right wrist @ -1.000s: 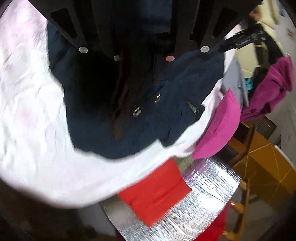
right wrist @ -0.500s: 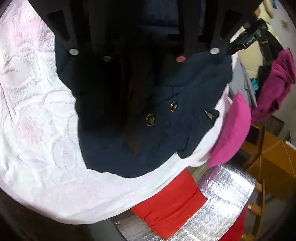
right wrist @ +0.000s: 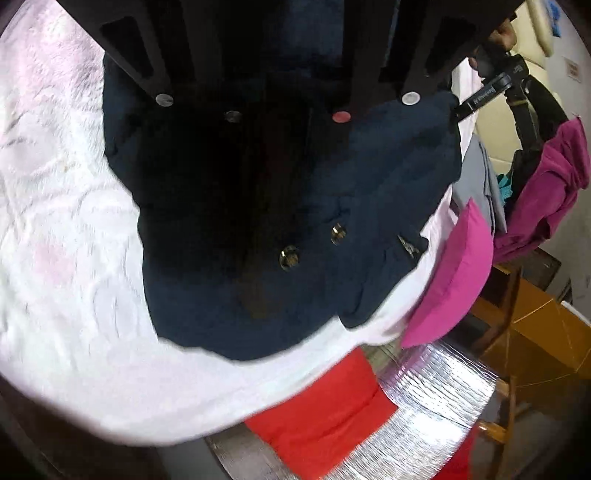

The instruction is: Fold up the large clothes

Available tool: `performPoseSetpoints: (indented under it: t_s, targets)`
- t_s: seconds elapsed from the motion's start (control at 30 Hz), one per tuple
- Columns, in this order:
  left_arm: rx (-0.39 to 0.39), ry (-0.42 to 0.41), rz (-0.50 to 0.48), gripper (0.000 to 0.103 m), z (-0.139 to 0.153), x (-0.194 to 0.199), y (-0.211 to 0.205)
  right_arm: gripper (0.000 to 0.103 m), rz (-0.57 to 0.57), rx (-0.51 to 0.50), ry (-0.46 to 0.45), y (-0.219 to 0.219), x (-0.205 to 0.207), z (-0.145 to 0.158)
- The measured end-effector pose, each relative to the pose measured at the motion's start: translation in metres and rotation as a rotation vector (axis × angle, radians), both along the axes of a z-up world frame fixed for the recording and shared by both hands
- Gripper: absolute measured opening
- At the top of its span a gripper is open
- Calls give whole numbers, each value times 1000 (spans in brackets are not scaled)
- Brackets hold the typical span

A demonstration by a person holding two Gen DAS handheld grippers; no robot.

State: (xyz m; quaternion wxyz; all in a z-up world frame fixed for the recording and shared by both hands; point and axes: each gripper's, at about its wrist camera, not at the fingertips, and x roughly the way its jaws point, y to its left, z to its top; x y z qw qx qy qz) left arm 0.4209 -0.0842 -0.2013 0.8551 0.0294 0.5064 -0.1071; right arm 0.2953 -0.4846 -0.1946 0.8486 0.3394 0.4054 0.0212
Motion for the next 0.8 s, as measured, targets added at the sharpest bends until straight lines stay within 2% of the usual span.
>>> performPoseSetpoints:
  t_s: [0.13,0.23,0.3,0.33,0.37,0.4,0.53,0.57,0.63,0.7,0.8]
  targets:
    - [-61,-42,9,78,12,1,7,16,-31,7,-25,-9,2,3]
    - [-85,-72,26,78,19,4,14,20,-1,58,27,-16,9,-5]
    - [-80,-41,50,78,13,13,19,30,9,97,37,-24,10,-4]
    - [-78,-22,57,78,8,17,21,49,-3,115,28,-30,9,-2]
    - [-74,-5,62,78,4,20,22,64,-32,136,-2,-38,6,1]
    - [-70,-1,62,78,3,19,22,66,-47,158,-34,-42,5,2]
    - [-44,-6,49,79,2,23,16,64,-81,184,-74,-57,17,5]
    - [-39,-6,47,79,2,24,15,58,-84,196,-74,-59,23,3]
    - [-31,-4,46,80,0,25,13,52,-87,231,-65,-63,34,-4]
    - [-23,-5,45,81,0,26,13,52,-89,249,-49,-65,47,-11]
    - [-11,-5,47,82,-1,26,13,31,-89,261,-48,-66,57,-17]
